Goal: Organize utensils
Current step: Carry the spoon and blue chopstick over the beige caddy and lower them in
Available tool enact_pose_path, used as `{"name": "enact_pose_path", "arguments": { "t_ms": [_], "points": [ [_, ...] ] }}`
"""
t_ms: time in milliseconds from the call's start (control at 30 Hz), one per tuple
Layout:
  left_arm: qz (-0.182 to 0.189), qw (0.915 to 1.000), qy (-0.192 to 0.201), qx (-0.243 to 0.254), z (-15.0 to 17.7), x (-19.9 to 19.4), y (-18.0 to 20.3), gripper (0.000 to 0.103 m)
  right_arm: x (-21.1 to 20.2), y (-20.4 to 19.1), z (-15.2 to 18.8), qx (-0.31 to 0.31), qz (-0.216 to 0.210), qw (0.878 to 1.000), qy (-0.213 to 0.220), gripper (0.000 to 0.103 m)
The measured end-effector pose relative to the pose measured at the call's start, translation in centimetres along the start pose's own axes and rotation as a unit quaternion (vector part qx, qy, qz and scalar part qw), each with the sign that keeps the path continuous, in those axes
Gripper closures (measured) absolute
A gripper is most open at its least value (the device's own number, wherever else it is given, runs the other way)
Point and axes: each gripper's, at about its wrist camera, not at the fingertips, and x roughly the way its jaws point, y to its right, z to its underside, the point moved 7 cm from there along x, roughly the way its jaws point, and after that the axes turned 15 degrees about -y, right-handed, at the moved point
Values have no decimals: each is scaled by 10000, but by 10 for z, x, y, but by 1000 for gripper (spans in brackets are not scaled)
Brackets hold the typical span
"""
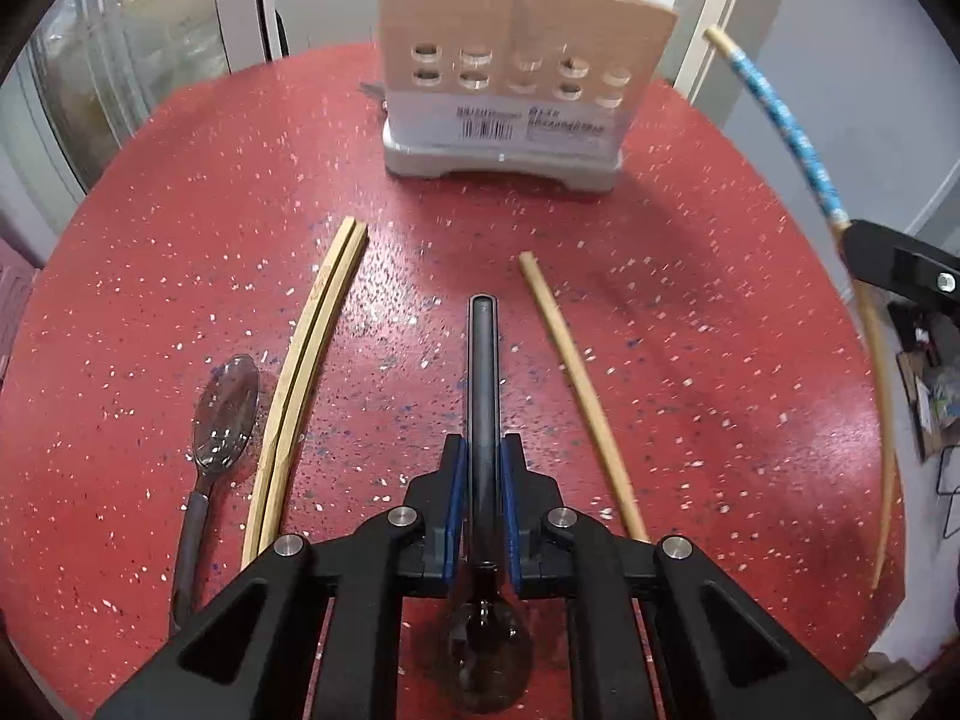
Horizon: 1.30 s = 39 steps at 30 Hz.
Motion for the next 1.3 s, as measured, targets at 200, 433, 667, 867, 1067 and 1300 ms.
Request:
{"name": "enact_pose_path", "arguments": {
  "t_ms": [200, 433, 667, 867, 1067, 1300],
  "points": [
    [327, 9965, 730, -262, -5, -42, -2, 67, -9, 0, -5, 12, 26, 9999, 124, 95],
    [527, 9853, 1543, -513, -38, -97, -9, 67, -27, -1, -25, -14, 57, 9991, 425, 95],
    [617, 9739, 2119, -534, -84, -141, -16, 67, -40, -4, -57, -87, 80, 9980, 625, 95],
    [721, 9637, 2504, -591, -121, -173, -24, 67, -53, -5, -98, -94, 19, 9961, 882, 95],
    [696, 9525, 2895, -638, -165, -187, -31, 67, -68, -6, -150, -88, 13, 9907, 1361, 95],
    [632, 9416, 3223, -739, -207, -185, -38, 67, -69, -3, -207, 16, -4, 9831, 1828, 95]
  ]
}}
